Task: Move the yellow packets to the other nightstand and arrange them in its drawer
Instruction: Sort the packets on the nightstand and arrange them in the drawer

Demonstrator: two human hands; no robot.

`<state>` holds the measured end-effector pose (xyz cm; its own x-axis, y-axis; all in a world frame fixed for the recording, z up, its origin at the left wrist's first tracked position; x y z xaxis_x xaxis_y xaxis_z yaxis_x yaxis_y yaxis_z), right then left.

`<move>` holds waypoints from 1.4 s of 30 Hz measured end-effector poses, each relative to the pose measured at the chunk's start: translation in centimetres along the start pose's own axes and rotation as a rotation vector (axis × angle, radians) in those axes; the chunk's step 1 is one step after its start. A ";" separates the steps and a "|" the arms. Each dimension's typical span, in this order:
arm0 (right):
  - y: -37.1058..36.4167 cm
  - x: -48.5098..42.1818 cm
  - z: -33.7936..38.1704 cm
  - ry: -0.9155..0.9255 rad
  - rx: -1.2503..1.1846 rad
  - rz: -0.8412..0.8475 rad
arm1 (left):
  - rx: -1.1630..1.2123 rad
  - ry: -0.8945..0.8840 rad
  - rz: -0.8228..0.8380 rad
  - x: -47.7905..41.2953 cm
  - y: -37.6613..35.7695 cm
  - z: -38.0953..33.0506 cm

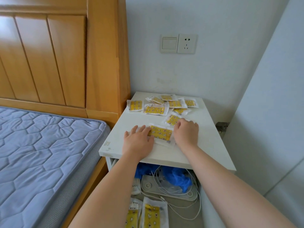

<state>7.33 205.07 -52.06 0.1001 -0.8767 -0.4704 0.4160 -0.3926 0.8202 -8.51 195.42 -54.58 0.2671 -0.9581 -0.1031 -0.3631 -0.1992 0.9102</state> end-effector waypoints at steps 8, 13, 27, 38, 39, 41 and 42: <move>-0.8 0.0 -2.6 -0.145 0.092 0.221 | -0.007 0.003 -0.024 0.1 0.2 0.0; -0.2 -0.5 -3.7 -0.245 0.008 0.287 | -0.004 -0.001 -0.019 0.0 0.2 0.0; 4.7 -4.1 -5.4 -0.436 -0.693 -0.030 | 0.055 0.008 -0.026 0.2 0.5 0.1; -1.9 -0.4 1.2 -0.049 -0.223 0.457 | 0.093 -0.009 -0.027 0.3 0.5 -0.2; -2.0 -0.5 1.2 -0.044 -0.225 0.448 | 0.073 -0.017 -0.014 0.3 0.4 -0.2; -1.9 -0.5 1.3 -0.028 -0.242 0.449 | 0.042 -0.033 0.000 0.3 0.3 -0.3; -1.9 -0.5 1.3 -0.013 -0.246 0.452 | 0.032 -0.041 0.001 0.3 0.2 -0.4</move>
<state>5.32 205.92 -52.96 0.3082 -0.9478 -0.0816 0.5343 0.1015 0.8392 -8.17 195.13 -54.25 0.2306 -0.9657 -0.1194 -0.3917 -0.2045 0.8971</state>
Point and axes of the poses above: each hand's wrist, its own x-axis away from the middle knuckle, its own y-axis out of the back of the hand, z = x × y, the point moved 7 cm from there along -x, towards the middle knuckle, and after that the axes turned 6 degrees about x, right-handed, at the moved point
